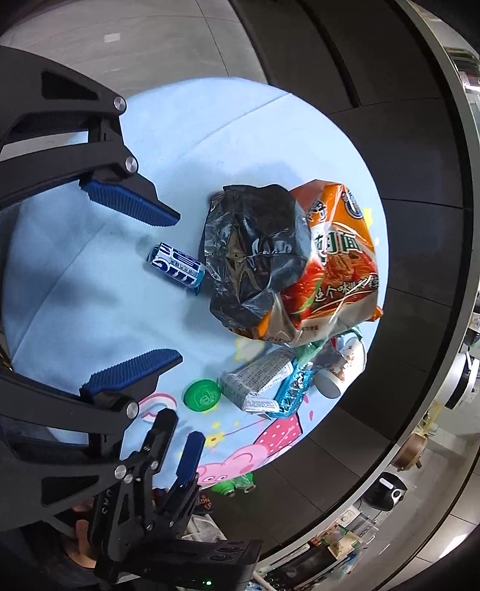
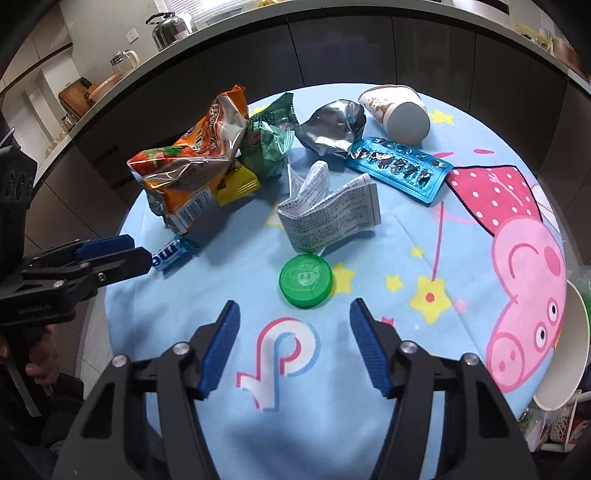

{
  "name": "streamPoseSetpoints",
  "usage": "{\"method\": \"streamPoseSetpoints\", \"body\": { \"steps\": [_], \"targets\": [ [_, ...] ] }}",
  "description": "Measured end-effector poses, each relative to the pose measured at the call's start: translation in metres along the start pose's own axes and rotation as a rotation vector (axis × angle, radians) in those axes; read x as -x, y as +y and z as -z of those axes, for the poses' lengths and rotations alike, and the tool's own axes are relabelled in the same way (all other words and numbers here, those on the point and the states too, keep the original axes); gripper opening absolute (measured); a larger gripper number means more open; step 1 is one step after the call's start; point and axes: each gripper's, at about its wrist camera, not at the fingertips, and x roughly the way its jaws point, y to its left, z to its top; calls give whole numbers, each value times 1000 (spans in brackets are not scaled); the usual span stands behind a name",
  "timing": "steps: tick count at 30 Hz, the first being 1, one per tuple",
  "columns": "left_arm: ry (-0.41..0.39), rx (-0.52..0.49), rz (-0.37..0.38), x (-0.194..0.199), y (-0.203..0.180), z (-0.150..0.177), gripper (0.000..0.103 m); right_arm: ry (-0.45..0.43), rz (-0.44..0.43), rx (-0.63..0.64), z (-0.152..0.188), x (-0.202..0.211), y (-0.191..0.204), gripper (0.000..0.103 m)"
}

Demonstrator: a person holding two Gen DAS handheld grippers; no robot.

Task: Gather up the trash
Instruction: 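Grasp the green bottle cap with the right tool while the left tool grasps the blue candy tube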

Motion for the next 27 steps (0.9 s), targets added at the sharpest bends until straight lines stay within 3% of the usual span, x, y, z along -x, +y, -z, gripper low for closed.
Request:
{"method": "streamPoseSetpoints", "body": {
  "steps": [6, 11, 18, 23, 27],
  "targets": [
    [16, 5, 13, -9, 7, -1, 56, -5, 83, 79, -5, -19, 9, 51],
    [26, 2, 13, -15, 9, -1, 48, -24, 109, 105, -6, -23, 13, 37],
    [40, -6, 3, -23, 10, -2, 47, -20, 84, 107, -1, -15, 14, 36],
    [59, -6, 8, -31, 7, -4, 36, -24, 65, 75, 5, -6, 10, 36],
    [68, -3, -9, -37, 6, -2, 35, -31, 65, 63, 4, -2, 7, 36]
  ]
}}
